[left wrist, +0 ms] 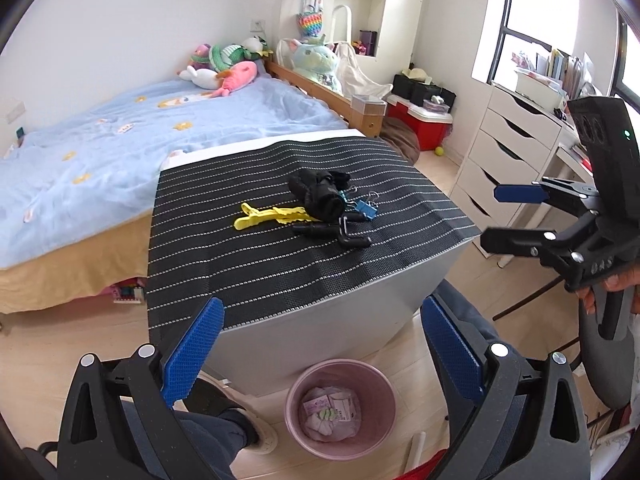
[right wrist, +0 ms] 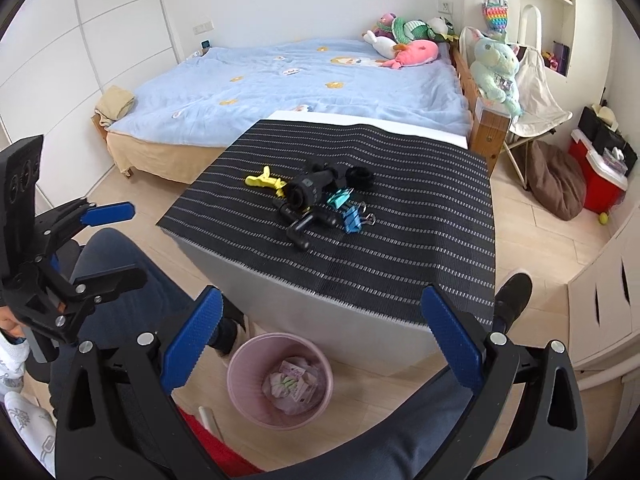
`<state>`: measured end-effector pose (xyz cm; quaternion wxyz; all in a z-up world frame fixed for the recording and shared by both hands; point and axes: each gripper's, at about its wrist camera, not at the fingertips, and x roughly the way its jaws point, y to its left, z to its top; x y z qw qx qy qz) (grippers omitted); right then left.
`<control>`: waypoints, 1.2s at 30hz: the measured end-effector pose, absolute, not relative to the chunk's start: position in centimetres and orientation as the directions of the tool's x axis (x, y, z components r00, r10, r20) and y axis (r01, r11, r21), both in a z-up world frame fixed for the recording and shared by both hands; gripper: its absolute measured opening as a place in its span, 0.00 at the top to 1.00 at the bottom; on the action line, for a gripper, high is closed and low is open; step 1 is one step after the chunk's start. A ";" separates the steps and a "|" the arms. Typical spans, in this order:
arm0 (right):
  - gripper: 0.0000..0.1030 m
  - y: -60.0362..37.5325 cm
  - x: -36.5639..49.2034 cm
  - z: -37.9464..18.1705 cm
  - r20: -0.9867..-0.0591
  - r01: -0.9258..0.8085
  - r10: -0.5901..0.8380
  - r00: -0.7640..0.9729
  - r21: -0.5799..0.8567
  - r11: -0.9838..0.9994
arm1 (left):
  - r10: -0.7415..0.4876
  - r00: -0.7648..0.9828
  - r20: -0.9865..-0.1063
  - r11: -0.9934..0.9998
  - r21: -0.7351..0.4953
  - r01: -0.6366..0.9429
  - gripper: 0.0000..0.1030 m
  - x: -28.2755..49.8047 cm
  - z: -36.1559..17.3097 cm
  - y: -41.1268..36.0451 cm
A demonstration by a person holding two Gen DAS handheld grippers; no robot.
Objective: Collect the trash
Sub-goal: 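Move the right gripper toward the black items and blue binder clips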
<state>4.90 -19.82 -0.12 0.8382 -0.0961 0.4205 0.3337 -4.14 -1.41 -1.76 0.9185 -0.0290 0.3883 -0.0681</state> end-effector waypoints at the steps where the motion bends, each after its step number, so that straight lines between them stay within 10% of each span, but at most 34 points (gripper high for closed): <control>1: 0.05 -19.7 5.5 -0.1 -0.771 -0.640 0.479 0.420 0.122 0.759 | -0.146 0.690 -0.709 0.989 -0.107 0.100 0.07 -4.1 -1.7 -1.3; 23: 0.08 -16.4 18.1 -4.5 -0.854 -0.547 0.494 0.164 0.338 0.766 | -0.135 0.687 -0.714 0.990 -0.122 0.068 0.07 -3.8 -2.4 0.1; 36: 0.70 -15.8 18.9 -7.1 -0.851 -0.520 0.518 0.086 0.405 0.752 | -0.142 0.676 -0.723 0.989 -0.132 0.067 0.07 -3.5 -3.0 0.0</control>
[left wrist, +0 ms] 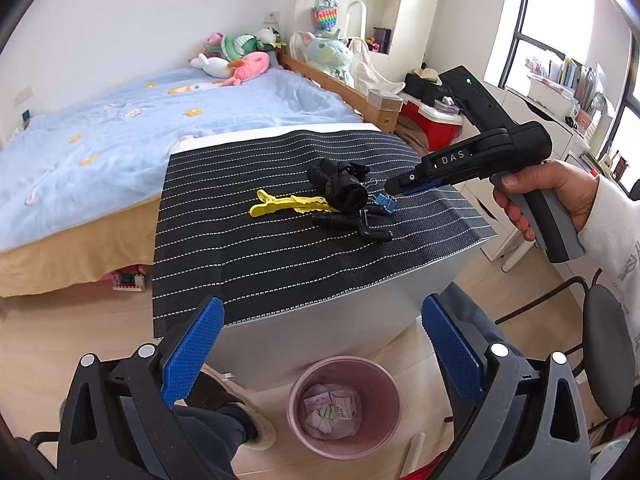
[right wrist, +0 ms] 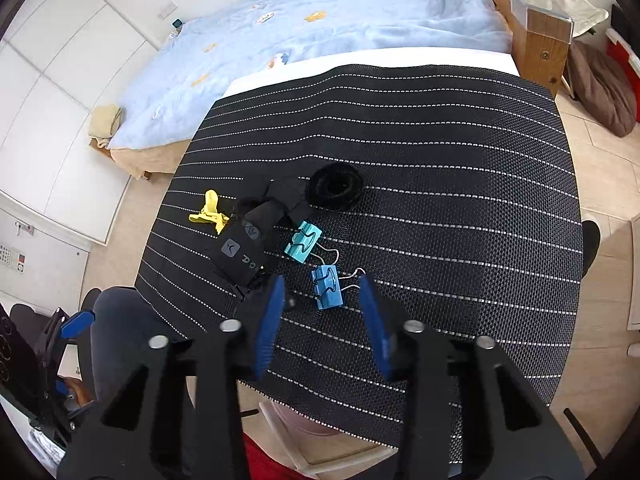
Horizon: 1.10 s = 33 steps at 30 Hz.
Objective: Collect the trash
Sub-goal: 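Close the right gripper on the blue binder clip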
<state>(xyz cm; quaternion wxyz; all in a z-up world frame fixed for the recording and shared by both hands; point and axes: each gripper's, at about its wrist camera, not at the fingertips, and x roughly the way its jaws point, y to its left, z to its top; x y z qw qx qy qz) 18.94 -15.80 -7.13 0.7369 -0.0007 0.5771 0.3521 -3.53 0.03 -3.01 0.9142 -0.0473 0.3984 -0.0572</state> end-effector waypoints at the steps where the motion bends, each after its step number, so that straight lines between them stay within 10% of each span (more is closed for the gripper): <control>1: 0.71 -15.8 19.0 -7.2 -0.851 -0.519 0.517 0.086 0.405 0.753 | -0.144 0.675 -0.724 0.989 -0.133 0.068 0.07 -3.5 -3.1 0.0; 10: 0.97 -15.5 19.0 -7.8 -0.844 -0.522 0.529 0.091 0.412 0.747 | -0.144 0.670 -0.729 0.988 -0.142 0.058 0.07 -3.3 -3.2 0.2; 33: 0.99 -18.2 17.3 -3.2 -0.820 -0.534 0.541 0.187 0.378 0.757 | -0.159 0.687 -0.710 0.987 -0.127 0.097 0.07 2.8 1.1 -0.1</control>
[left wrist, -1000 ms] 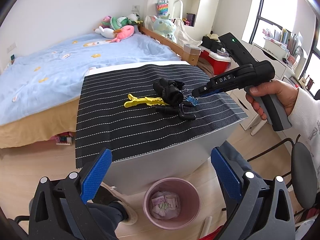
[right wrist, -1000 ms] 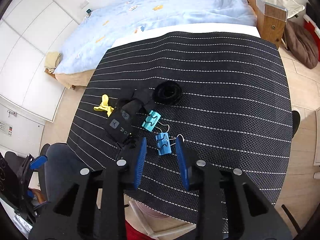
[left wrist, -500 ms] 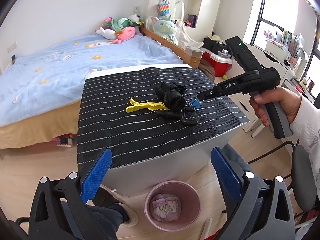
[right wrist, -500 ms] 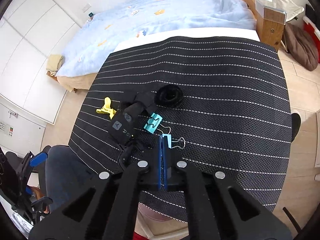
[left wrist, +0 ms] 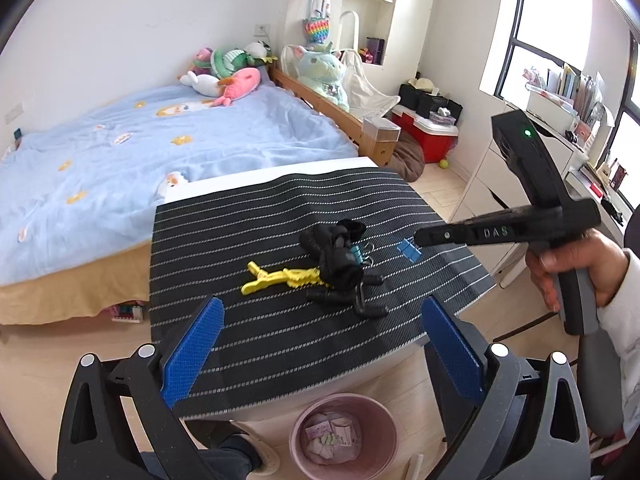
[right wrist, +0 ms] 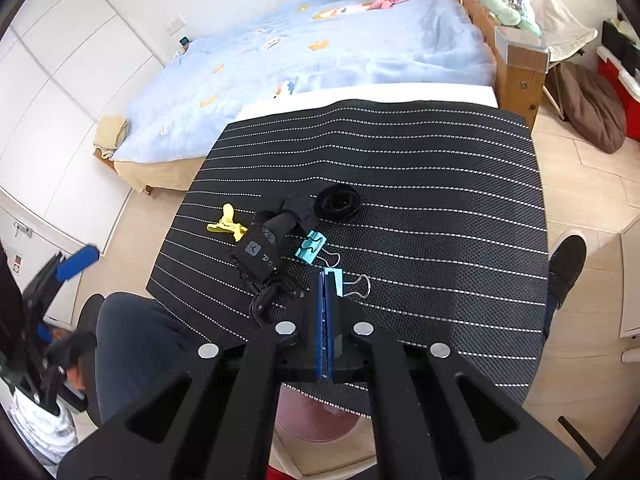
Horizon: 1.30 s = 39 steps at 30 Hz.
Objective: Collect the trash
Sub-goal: 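Close the right gripper on the blue binder clip, then grasp the black fabric item with the left gripper while the right holds the blue clip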
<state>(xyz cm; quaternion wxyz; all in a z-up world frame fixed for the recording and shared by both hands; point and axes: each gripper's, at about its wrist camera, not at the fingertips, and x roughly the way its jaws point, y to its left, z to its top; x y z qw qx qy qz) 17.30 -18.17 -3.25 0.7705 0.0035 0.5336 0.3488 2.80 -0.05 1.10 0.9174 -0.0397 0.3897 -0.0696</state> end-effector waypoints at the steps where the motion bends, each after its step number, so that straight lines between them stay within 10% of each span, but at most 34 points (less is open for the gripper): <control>1: 0.99 -18.3 17.3 -3.1 -0.820 -0.534 0.539 0.192 0.374 0.758 | -0.160 0.681 -0.715 0.987 -0.127 0.099 0.07 3.3 1.2 -0.2; 25: 0.99 -21.5 17.2 -2.5 -0.824 -0.500 0.521 0.223 0.362 0.787 | -0.191 0.363 -0.912 0.976 -0.214 -0.024 0.08 16.7 -5.5 -0.4; 39: 0.99 -21.7 17.1 -3.1 -0.825 -0.494 0.523 0.215 0.370 0.787 | -0.236 0.316 -0.919 0.963 -0.265 -0.051 0.69 17.7 -7.3 -1.1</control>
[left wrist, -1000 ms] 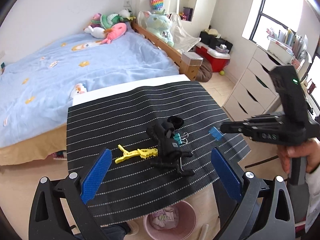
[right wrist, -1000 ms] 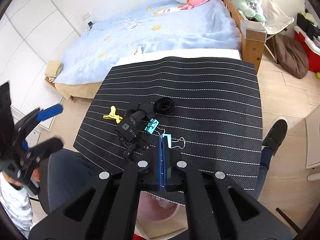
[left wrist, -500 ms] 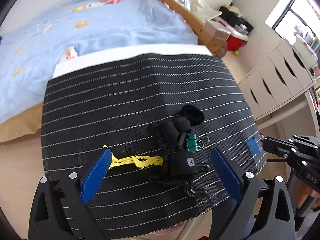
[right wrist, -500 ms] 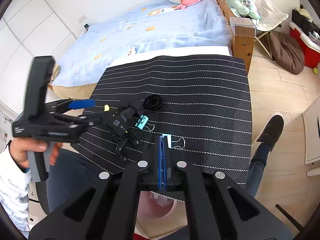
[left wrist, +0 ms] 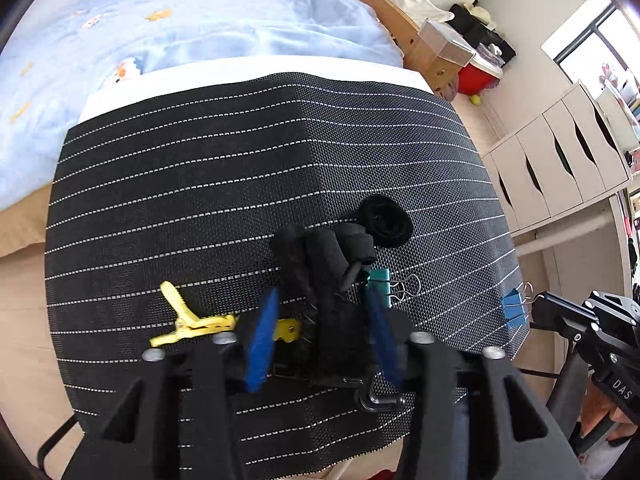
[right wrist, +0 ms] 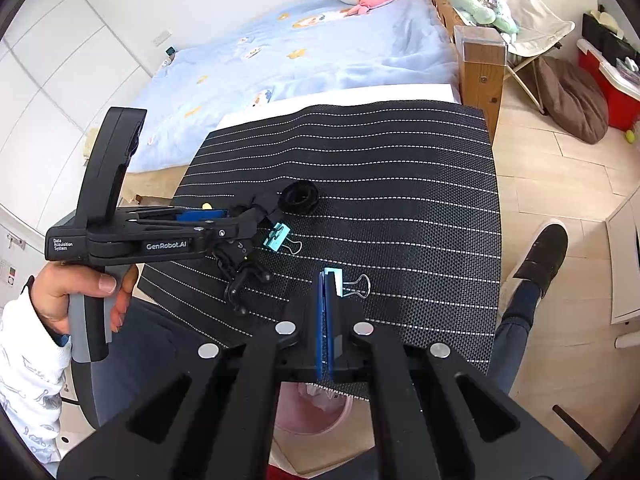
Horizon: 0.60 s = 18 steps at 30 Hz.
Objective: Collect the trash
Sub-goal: 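Grasp the black fabric item with the left gripper while the right holds the blue clip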
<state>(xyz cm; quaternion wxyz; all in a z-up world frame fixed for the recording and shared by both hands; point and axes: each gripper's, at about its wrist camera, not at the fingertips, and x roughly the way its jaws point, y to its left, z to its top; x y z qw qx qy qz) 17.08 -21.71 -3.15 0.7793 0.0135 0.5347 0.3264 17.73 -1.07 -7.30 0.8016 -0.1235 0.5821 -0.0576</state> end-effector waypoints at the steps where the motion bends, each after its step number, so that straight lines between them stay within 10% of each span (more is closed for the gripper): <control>1: 0.99 -21.7 17.1 -3.1 -0.824 -0.494 0.524 0.215 0.371 0.786 | -0.233 0.323 -0.917 0.963 -0.263 -0.052 0.72 17.7 -7.1 -1.1; 18: 0.99 -20.3 16.3 -1.3 -0.808 -0.531 0.536 0.244 0.351 0.771 | -0.198 0.451 -0.870 0.979 -0.197 0.049 0.81 14.6 -3.3 -0.8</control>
